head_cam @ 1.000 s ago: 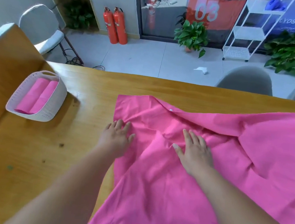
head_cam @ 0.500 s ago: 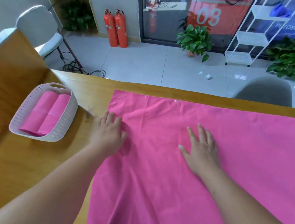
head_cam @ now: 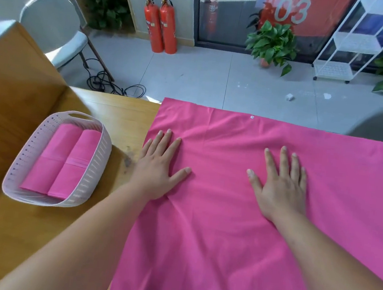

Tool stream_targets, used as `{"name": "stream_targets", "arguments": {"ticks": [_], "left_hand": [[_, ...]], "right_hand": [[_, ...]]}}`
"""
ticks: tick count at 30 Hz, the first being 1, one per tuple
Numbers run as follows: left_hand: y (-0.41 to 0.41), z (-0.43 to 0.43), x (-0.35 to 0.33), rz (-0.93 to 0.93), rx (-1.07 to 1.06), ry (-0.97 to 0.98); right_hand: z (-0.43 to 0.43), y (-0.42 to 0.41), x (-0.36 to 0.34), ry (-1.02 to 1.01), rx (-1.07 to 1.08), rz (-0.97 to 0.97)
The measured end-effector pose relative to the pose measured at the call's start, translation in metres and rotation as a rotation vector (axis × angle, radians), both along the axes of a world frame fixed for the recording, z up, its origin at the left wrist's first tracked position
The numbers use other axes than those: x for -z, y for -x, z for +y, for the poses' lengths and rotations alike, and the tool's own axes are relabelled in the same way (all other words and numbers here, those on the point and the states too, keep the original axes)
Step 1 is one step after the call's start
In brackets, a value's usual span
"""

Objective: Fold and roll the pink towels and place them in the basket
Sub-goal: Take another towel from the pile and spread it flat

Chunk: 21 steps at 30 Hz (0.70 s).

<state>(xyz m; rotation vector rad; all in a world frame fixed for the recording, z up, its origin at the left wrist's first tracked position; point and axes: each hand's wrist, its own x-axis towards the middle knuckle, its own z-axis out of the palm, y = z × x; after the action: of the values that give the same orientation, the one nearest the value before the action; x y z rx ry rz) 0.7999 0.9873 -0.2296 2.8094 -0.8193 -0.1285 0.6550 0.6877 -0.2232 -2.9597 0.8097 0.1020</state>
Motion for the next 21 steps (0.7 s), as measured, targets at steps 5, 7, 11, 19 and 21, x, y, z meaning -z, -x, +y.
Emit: {"name": "stream_targets", "arguments": {"ticks": [5,7,11,19,21], "left_hand": [[-0.034,0.005,0.001,-0.096,0.079,0.092],[-0.044,0.005,0.003,-0.110,0.089,0.081],[-0.057,-0.005,0.005,-0.174,0.084,-0.083],[0.043,0.009,-0.010,-0.085,-0.088,0.025],[0.101,0.038,-0.007,-0.057,-0.020,0.061]], "right_hand": [[-0.014,-0.038,0.001,0.024,0.002,-0.002],[-0.017,-0.047,0.001,0.022,0.011,0.008],[-0.027,-0.066,0.000,-0.024,0.012,0.093],[0.021,-0.008,-0.016,-0.091,-0.027,-0.055],[0.053,0.028,-0.010,-0.083,-0.068,-0.068]]}}
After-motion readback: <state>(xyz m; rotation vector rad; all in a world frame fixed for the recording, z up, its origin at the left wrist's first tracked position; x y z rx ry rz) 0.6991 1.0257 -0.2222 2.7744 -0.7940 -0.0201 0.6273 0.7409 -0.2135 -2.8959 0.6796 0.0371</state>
